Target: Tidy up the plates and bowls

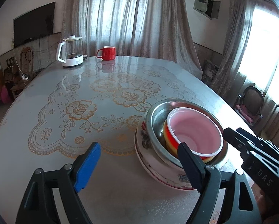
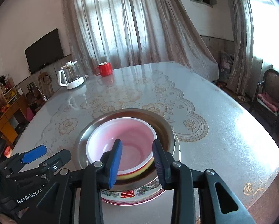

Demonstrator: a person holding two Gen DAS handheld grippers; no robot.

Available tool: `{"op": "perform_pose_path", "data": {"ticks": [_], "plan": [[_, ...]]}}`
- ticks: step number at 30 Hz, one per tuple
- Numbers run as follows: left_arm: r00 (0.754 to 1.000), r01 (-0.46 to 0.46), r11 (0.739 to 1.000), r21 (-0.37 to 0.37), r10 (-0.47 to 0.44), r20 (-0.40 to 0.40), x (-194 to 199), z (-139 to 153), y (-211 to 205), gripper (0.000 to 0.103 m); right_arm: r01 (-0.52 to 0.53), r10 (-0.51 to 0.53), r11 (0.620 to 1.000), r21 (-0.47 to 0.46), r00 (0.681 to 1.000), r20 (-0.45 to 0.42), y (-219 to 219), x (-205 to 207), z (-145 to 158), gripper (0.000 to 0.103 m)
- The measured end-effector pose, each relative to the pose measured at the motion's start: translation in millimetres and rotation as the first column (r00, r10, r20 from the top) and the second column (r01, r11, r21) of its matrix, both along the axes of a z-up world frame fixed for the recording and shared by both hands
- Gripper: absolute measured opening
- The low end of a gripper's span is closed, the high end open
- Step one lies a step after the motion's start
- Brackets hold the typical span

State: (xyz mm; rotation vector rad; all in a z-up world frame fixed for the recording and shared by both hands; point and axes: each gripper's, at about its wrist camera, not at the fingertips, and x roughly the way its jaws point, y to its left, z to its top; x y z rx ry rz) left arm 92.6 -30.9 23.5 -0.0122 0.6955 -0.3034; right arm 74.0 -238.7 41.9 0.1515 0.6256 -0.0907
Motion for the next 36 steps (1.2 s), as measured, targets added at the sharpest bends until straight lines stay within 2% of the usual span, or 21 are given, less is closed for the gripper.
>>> {"op": "perform_pose_path", "data": {"ticks": [3, 9, 16, 20, 24, 36], "plan": [[1.000, -0.018, 1.000, 0.008, 0.018, 0.024, -9, -2, 3, 0.103, 0.011, -0.011, 0.998, -0.060, 1.000, 0.009, 13, -8, -5, 0.038], [0.998, -0.025, 0.999, 0.037, 0.023, 0.059, -21, -2, 1, 0.103, 0.070, -0.071, 0.994, -0.088, 0.997, -0.017, 18, -15, -20, 0.039], [0.998, -0.031, 0.999, 0.012, 0.031, 0.058, -25, -3, 2, 0.103, 0.143, -0.143, 0.986, -0.081, 0.990, 0.015, 7, -22, -15, 0.040], [0.992, -0.090, 0.995, 0.039, 0.087, 0.090, -29, -3, 1, 0.103, 0.142, -0.141, 0.986, -0.084, 0.990, 0.014, 7, -23, -15, 0.041], [0.988, -0.125, 0.992, 0.033, 0.121, 0.092, -29, -2, 5, 0.103, 0.133, -0.132, 0.988, -0.084, 0.991, 0.011, 9, -22, -15, 0.041], [0.987, -0.119, 0.992, 0.032, 0.115, 0.110, -29, 1, 6, 0.103, 0.118, -0.117, 0.989, -0.091, 0.993, 0.023, 13, -22, -14, 0.041]]}}
